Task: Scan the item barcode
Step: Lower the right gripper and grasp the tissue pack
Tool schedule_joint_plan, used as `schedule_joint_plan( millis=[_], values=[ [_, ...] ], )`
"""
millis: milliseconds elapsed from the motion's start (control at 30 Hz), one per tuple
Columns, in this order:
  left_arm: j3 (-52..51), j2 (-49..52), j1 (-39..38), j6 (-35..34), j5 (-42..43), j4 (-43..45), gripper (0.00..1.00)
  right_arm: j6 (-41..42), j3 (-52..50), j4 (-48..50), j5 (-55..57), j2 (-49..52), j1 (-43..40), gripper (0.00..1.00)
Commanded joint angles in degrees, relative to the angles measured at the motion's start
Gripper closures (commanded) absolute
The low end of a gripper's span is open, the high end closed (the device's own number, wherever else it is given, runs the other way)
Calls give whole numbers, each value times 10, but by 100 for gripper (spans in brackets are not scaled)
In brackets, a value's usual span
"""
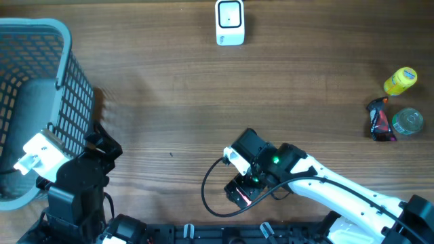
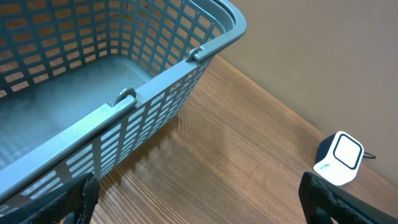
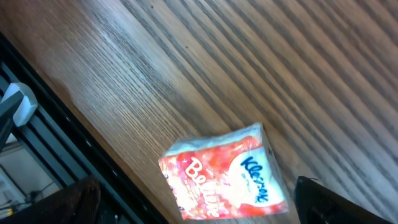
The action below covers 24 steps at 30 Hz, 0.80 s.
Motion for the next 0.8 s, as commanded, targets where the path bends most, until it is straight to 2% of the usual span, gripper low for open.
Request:
schedule_joint_plan(
  millis=[0, 300, 600, 700, 767],
  values=[
    [-1, -3, 3, -10, 5, -2, 0, 16, -12, -2, 0, 3, 2, 0],
    [-1, -3, 3, -10, 12, -3, 0, 60, -12, 7, 5, 24, 1, 0],
    [-1, -3, 3, -10, 11, -3, 0, 93, -10, 38, -39, 106, 1, 0],
    [-1, -3, 3, -10, 11, -3, 0, 118, -11, 42, -46, 106, 1, 9],
    [-1, -3, 3, -10, 11, -3, 0, 123, -11, 44, -47, 106, 1, 27]
  ],
)
